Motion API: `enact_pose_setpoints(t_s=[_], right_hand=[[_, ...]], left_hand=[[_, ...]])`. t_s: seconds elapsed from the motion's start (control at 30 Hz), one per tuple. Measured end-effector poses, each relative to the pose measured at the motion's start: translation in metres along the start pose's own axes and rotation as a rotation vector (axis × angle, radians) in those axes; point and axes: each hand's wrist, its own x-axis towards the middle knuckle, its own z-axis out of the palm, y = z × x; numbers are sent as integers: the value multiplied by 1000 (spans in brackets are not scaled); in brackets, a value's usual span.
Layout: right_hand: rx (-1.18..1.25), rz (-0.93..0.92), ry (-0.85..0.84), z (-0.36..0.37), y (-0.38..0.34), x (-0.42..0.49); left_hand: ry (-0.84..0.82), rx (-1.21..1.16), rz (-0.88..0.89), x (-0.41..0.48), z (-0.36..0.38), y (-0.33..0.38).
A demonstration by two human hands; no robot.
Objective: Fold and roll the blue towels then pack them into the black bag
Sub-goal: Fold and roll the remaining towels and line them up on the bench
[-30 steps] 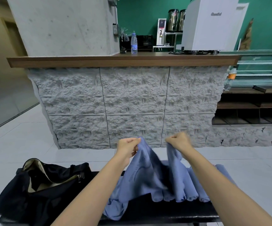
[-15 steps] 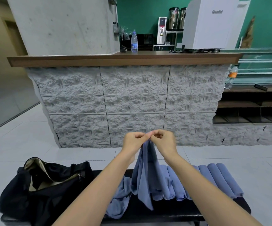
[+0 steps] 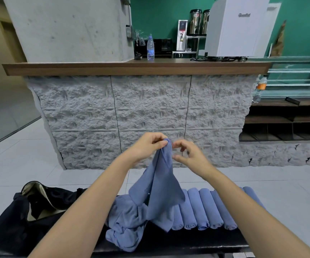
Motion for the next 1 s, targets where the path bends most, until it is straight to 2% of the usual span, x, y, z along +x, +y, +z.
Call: enact_pose_setpoints(t_s=[0.1, 0.2, 0.33, 0.47, 0.67, 0.73, 0.9, 1.0], right_hand=[[94, -10, 29, 9, -1, 2], [309, 45, 57, 11, -8, 4], [360, 69, 183, 17, -20, 8], [255, 6, 244, 19, -24, 10], [-110, -146, 362, 23, -14, 5], [-107, -173, 351, 24, -15, 3], [-83, -55, 325, 21, -16, 7], [-34, -18, 262, 19, -14, 8]], left_hand=[[73, -32, 57, 2, -4, 5], [156, -83, 63, -1, -6, 3], [202, -147, 33, -6, -3, 1], [217, -307, -103, -10, 4, -4], [154, -672, -313, -14, 12, -14], [205, -621, -317, -13, 15, -15], [155, -450, -121, -18, 20, -8], [230, -341, -45, -18, 20, -8]])
